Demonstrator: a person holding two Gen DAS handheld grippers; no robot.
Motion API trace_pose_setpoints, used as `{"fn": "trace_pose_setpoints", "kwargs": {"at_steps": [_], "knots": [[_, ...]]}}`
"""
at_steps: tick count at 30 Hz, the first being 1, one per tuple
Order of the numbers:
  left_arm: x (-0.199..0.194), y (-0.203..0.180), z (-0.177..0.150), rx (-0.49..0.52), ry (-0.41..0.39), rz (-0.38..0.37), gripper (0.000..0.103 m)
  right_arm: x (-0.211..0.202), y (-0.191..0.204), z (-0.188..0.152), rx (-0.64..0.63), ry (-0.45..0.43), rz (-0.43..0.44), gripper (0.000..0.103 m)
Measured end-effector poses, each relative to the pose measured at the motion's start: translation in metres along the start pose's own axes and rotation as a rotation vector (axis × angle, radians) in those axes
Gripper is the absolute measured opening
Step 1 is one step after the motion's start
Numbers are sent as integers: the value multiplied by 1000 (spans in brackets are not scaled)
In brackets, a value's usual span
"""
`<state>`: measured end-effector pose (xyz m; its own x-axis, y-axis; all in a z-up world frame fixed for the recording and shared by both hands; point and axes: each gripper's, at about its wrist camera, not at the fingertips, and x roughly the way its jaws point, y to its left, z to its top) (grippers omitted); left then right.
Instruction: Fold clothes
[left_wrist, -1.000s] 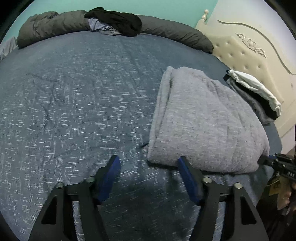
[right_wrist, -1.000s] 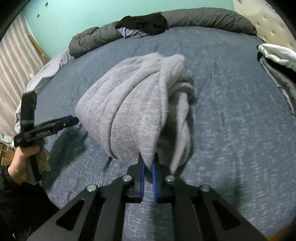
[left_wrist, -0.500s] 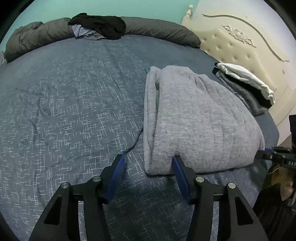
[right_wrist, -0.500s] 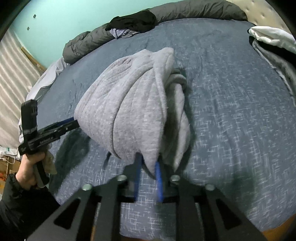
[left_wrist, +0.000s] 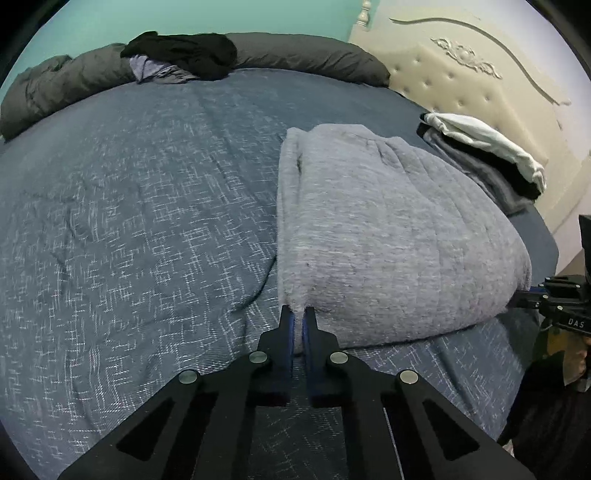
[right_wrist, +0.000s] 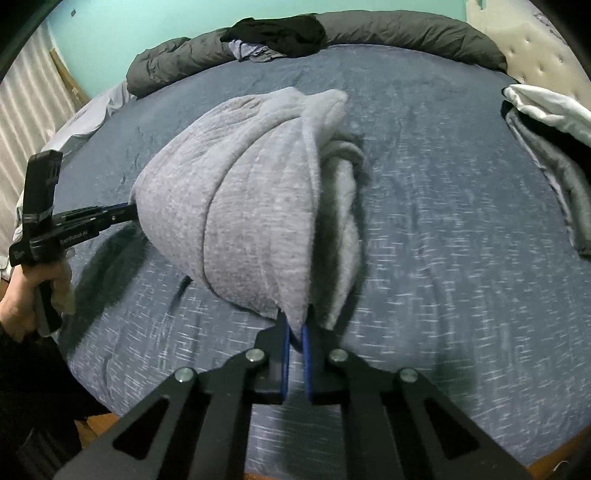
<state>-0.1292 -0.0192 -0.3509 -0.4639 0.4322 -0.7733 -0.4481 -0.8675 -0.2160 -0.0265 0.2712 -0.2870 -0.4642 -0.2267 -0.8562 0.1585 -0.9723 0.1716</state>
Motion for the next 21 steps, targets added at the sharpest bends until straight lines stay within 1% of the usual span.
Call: {"fn": "trace_pose_setpoints", "kwargs": {"at_steps": [4,7,8,10,12,14,16,18,19,21], "knots": [[3,2,-2,-13,8,2,4,2,-4,-6,17,8,-3,4],[2,6,-2,-32,15,-18,4,3,-5,-9,31,16,17,4],[2,6,-3,-38,19,-25,5,1,-6,-10,39,19,38,4],[1,8,-4,-52,18,-31,7,-2,-5,-10,42,29,70,6],[-2,10,-4,-74,12,-42,8,-9,-5,-5,42,28,64,10],[-7,11,-2,-81,1,-35,9,-23,-5,2,37,-2,31,14],[-13,12,0,-87,-10,-25,10,-42,-4,12,41,-68,12,25],[-18,12,2,-91,-27,-18,13,-54,-4,28,52,-127,36,30],[-20,13,3,-95,-33,-13,17,-58,-2,37,57,-153,59,30],[-21,14,4,-101,-35,-5,19,-58,6,58,50,-174,86,30]]}}
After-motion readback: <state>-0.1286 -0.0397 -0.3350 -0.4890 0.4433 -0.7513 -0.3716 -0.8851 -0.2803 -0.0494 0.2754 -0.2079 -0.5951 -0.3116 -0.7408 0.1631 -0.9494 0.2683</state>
